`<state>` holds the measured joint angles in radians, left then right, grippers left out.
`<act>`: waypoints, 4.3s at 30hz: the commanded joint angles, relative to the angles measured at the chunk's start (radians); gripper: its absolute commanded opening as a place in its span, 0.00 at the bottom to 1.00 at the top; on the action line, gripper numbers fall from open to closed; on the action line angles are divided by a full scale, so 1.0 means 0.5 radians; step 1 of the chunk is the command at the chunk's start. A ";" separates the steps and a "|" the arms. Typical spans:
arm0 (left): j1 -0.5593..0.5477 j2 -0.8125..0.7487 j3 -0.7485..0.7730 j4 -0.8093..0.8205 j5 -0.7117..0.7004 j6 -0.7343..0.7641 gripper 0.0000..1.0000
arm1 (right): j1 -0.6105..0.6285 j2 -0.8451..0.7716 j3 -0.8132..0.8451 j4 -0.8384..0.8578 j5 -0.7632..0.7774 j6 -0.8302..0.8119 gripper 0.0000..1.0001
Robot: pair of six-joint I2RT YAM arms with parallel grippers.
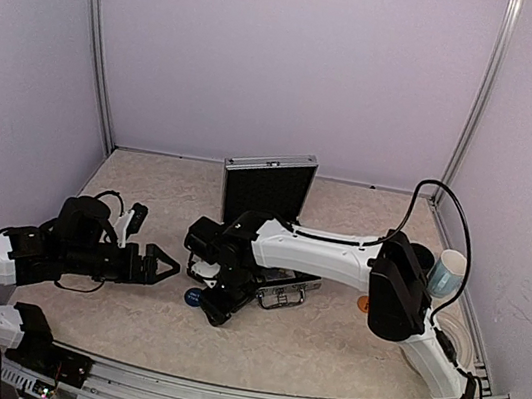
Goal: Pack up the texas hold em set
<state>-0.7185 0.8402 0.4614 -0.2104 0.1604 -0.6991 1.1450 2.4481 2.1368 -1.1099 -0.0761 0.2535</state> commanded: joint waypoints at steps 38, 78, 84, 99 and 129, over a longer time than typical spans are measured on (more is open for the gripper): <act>0.023 -0.044 -0.037 0.146 -0.001 -0.103 0.99 | 0.112 0.097 -0.091 -0.029 0.158 -0.083 0.53; 0.023 -0.078 -0.134 0.210 0.042 -0.128 0.99 | 0.181 0.174 0.037 -0.042 0.084 0.017 0.69; 0.023 -0.076 -0.149 0.219 0.039 -0.127 0.99 | 0.212 0.228 0.037 -0.078 0.135 0.012 0.61; 0.023 -0.002 -0.131 0.268 0.056 -0.107 0.99 | 0.261 0.284 0.021 -0.127 0.227 -0.018 0.59; 0.023 0.020 -0.198 0.344 0.070 -0.158 0.99 | 0.218 -0.267 -0.271 0.387 0.420 -0.130 0.38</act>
<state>-0.7120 0.8387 0.3790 -0.0910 0.1806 -0.7673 1.2602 2.4039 2.0491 -0.9894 0.1028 0.2142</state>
